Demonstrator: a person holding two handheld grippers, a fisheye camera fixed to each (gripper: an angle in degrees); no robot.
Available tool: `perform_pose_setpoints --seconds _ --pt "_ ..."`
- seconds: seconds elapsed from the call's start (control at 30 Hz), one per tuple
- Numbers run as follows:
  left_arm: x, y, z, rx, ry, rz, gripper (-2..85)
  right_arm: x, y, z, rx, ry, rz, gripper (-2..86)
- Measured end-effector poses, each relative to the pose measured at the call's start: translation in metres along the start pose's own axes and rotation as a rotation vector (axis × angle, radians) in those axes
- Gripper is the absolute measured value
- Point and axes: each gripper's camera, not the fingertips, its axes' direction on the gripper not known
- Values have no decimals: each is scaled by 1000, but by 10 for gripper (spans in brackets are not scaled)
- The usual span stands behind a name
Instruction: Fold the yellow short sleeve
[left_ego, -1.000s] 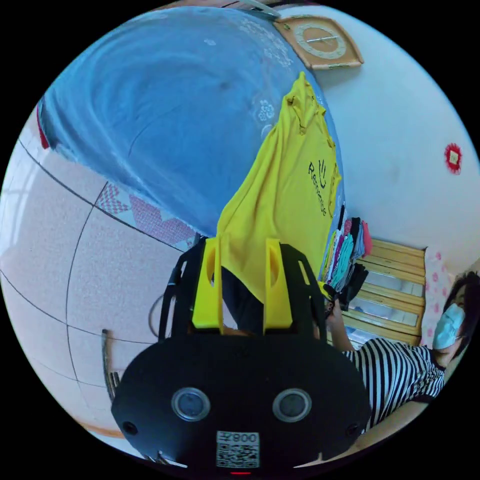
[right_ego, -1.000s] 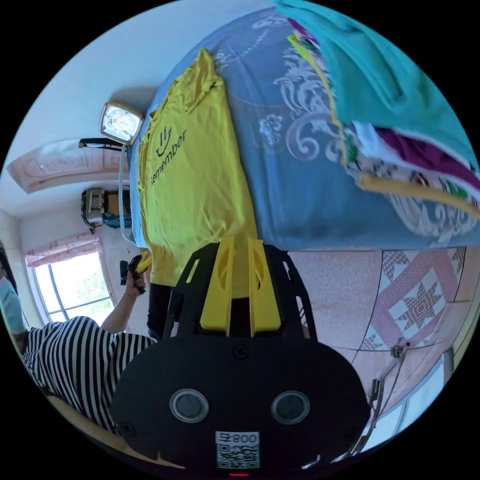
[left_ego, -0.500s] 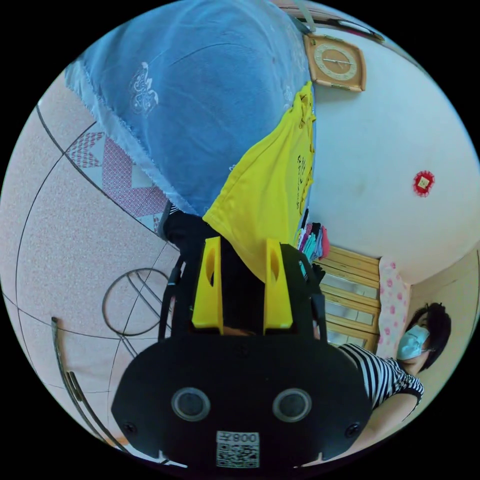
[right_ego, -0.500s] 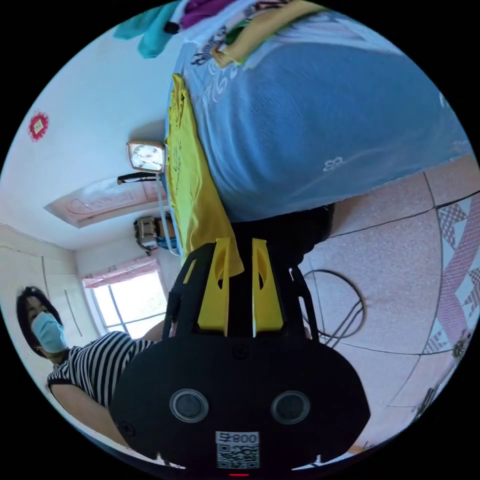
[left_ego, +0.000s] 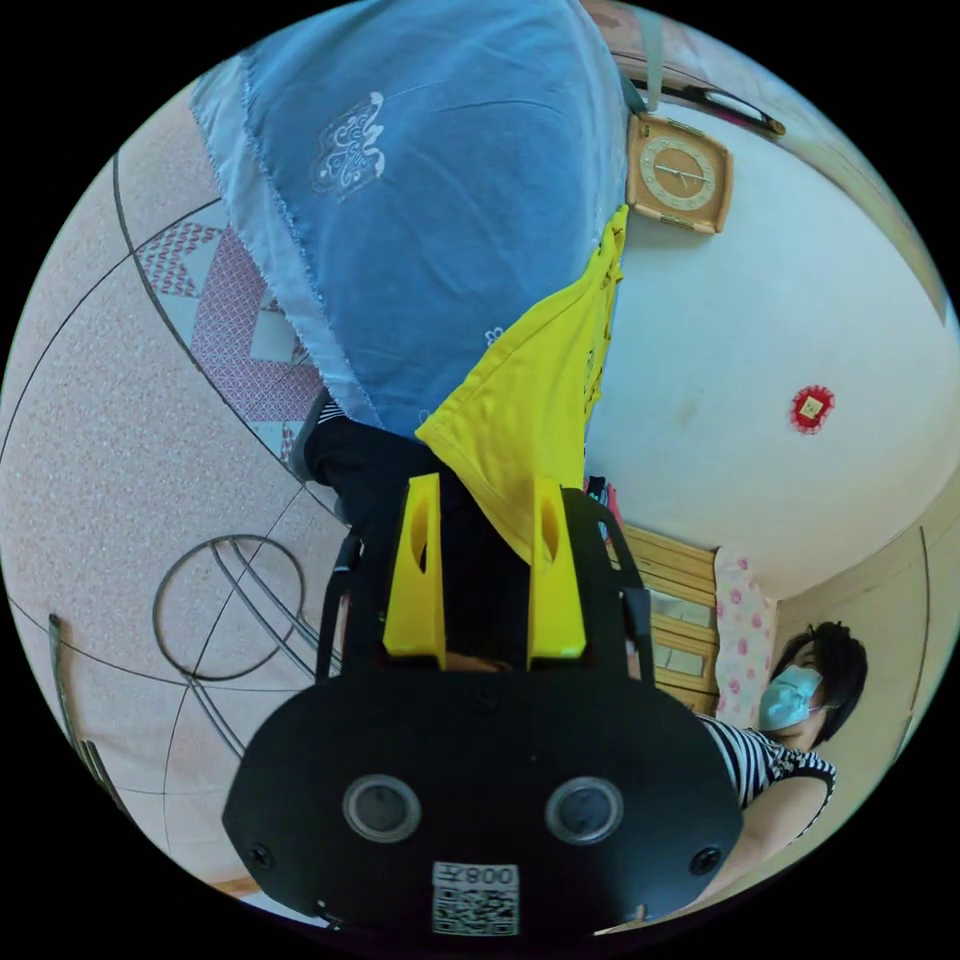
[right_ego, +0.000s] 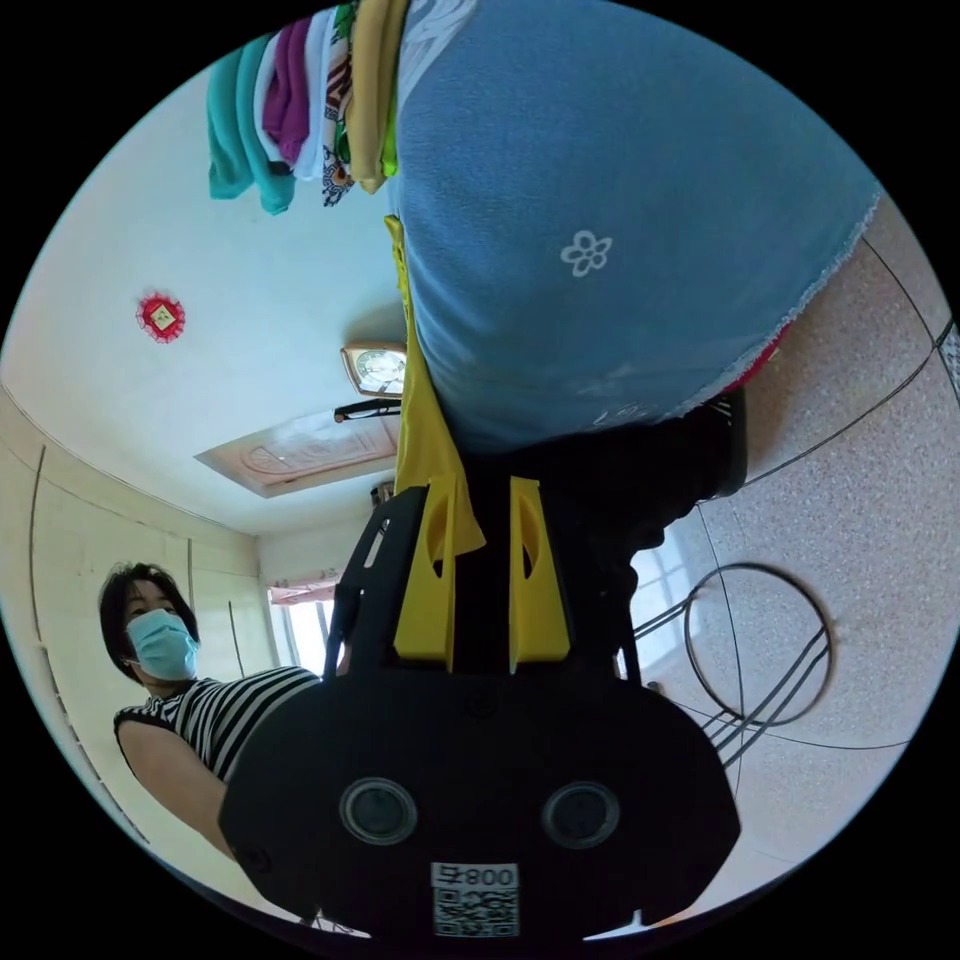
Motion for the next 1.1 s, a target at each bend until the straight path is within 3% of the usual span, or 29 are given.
perform_pose_setpoints --seconds 0.23,0.57,0.97,1.1 --pt "-22 23 -13 41 71 -11 131 24 28 -1 -47 -76 -18 85" --pt "-48 64 -37 118 182 -21 132 18 58 -20 -95 -188 -90 15" --pt "-50 89 -46 152 314 63 129 -43 68 -54 -108 -146 -194 5" --pt "-46 100 -45 167 371 76 83 -54 69 -54 -126 -130 -206 5"
